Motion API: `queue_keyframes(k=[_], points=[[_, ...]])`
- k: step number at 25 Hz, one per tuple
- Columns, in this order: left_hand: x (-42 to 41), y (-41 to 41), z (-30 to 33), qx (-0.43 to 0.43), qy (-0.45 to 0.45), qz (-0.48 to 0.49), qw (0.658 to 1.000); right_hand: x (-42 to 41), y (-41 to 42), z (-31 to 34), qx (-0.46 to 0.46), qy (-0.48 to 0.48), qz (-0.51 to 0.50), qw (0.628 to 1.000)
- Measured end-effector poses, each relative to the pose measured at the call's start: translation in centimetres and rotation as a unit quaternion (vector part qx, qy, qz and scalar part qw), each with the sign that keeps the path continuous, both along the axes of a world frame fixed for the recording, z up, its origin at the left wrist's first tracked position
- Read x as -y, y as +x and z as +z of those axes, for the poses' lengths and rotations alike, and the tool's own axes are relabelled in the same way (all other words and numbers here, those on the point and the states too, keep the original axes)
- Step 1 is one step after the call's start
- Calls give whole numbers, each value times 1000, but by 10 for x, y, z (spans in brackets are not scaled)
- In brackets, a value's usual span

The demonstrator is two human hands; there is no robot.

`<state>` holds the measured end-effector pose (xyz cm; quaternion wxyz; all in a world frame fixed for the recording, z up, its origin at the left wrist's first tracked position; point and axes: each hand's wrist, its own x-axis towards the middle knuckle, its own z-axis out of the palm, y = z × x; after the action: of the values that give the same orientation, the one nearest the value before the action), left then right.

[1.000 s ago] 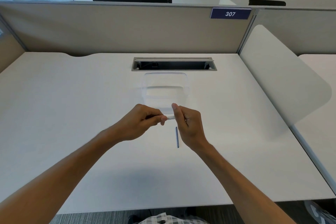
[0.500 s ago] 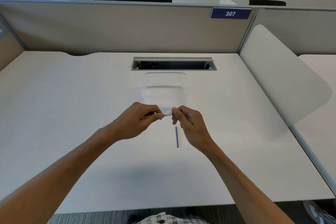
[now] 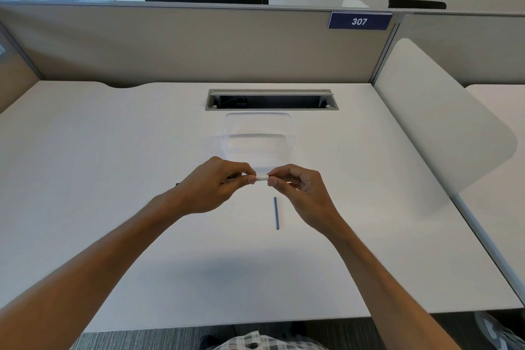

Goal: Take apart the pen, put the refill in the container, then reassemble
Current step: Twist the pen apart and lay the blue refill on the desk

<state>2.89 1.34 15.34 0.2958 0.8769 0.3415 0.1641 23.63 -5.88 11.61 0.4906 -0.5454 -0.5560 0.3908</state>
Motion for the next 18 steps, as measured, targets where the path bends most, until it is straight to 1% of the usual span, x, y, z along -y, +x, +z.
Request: queue_keyframes(k=[2,5,8,18], points=[[2,0,1,-17,16,3,1000,1,-2,1,-1,-3,-15,1000],[6,1,1,-23,26,5,999,2,-5,3,24,-11,-29,999],[8,1,2,-22,29,4,999,2,-8,2,36,-5,-21,999],[9,-1,0,-22,19,13,999,6,-4,0,14,-6,-1,1000]])
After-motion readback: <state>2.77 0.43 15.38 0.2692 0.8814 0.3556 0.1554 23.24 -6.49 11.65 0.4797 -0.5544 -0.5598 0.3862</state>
